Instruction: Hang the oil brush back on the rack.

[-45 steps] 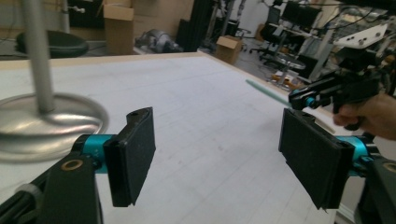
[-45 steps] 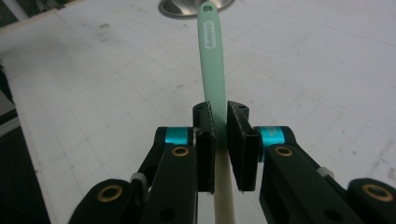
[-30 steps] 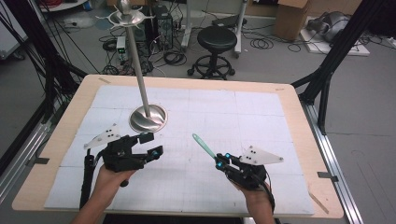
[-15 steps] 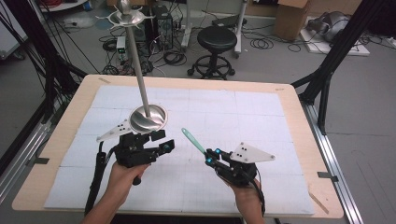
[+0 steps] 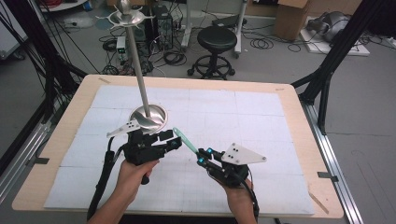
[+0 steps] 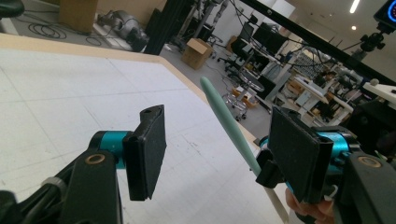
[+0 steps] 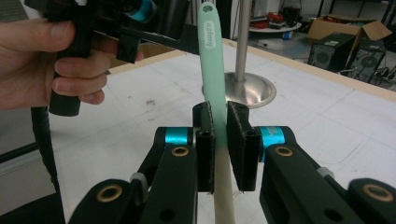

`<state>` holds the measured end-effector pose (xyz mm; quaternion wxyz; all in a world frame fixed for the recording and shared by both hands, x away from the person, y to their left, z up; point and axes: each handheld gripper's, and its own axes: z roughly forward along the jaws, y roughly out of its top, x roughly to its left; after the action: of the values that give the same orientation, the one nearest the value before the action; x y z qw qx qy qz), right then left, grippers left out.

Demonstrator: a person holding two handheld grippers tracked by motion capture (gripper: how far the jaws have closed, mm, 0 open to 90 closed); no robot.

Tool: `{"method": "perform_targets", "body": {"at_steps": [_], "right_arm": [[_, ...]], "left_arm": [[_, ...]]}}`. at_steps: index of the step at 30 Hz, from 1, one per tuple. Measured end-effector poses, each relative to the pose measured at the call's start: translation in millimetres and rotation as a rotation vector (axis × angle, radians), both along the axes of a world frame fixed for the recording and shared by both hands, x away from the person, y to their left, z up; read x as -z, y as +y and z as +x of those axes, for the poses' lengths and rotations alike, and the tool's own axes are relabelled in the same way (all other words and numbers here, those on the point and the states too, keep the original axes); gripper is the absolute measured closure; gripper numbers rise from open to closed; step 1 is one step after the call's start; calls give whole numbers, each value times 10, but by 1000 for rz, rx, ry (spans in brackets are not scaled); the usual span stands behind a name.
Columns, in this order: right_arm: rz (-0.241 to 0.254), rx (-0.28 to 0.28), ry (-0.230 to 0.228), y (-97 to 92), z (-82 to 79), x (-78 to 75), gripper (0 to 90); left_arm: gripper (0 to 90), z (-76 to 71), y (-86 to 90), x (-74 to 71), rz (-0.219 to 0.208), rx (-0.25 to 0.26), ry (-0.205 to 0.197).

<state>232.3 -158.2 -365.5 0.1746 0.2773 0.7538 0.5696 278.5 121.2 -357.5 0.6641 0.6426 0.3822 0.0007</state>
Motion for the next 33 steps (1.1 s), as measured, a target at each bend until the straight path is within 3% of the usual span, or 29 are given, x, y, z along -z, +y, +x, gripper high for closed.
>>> {"method": "perform_targets", "body": {"at_steps": [2,8,12,20,29,33], "right_arm": [[-3,-2,-4,27,-2,6,816],[-14,7,-14,82,-2,23,816],[-8,15,-25,90,-4,21,815],[-6,23,-48,106,-12,18,815],[-1,28,-58,121,-22,15,813],[-2,28,-61,131,-17,10,811]], "left_arm": [[372,-1,-31,-3,-5,-12,8],[410,-1,-134,7,-19,16,28],[479,18,-174,7,-32,26,47],[613,57,-161,-5,-99,30,85],[787,56,-147,-19,-119,30,59],[819,55,-150,-22,-153,48,56]]}}
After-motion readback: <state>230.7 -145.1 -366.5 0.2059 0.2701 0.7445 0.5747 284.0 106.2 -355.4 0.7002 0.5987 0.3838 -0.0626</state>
